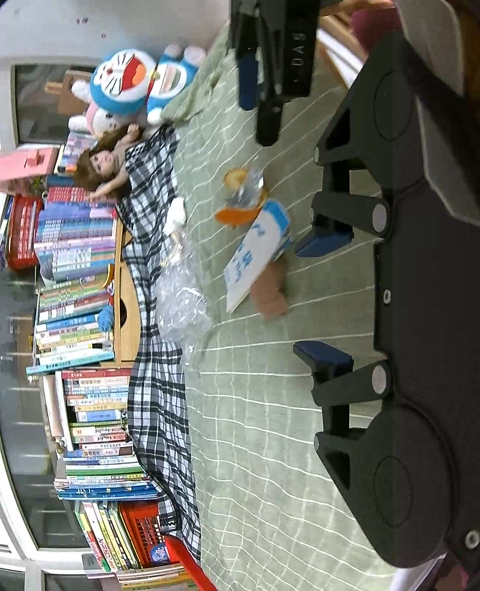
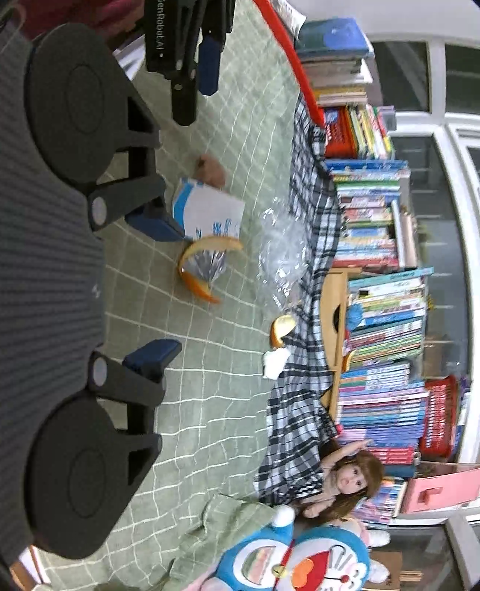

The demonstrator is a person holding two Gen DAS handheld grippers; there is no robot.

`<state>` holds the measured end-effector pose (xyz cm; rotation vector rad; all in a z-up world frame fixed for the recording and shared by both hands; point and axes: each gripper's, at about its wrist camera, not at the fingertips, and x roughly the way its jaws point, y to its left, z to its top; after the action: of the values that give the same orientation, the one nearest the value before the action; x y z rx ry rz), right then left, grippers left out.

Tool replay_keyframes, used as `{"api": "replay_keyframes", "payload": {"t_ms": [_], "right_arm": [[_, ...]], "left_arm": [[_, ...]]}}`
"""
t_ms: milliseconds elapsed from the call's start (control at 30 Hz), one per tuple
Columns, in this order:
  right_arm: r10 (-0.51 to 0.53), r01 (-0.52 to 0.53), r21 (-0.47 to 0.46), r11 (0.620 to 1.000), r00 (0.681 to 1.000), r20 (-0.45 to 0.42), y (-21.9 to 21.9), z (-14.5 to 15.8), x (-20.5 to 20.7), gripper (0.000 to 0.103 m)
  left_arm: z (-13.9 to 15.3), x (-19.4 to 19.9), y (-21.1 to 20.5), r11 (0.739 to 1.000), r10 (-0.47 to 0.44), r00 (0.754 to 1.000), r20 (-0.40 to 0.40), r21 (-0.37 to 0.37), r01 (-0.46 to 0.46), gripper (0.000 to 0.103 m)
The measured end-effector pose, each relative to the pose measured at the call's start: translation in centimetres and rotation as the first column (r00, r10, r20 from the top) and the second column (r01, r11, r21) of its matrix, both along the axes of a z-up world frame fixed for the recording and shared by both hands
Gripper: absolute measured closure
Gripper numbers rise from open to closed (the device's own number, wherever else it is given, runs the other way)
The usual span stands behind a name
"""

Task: Organize books

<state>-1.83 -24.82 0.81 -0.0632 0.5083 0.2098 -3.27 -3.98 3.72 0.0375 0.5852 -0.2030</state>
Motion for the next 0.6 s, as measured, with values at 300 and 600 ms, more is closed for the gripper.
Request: {"api": "replay_keyframes", "payload": {"t_ms": [300, 600], "right_arm": [[0.01, -0.011, -0.025, 1.0, 1.0, -0.02, 1.6, -1.2, 3.2, 0.049], [-0.017, 0.018, 0.011, 1.0, 1.0, -0.022, 1.3, -1.1, 4.6, 0.081]], "left_arm": [[-1.3, 4.8, -0.3, 1.0, 0.025, 0.999, -0.02, -0.016, -0.025, 0.06], [-2.5, 7.8, 0.1, 0.983, 0.012, 0.996, -0.088, -0.182, -0.028, 0.077]]}}
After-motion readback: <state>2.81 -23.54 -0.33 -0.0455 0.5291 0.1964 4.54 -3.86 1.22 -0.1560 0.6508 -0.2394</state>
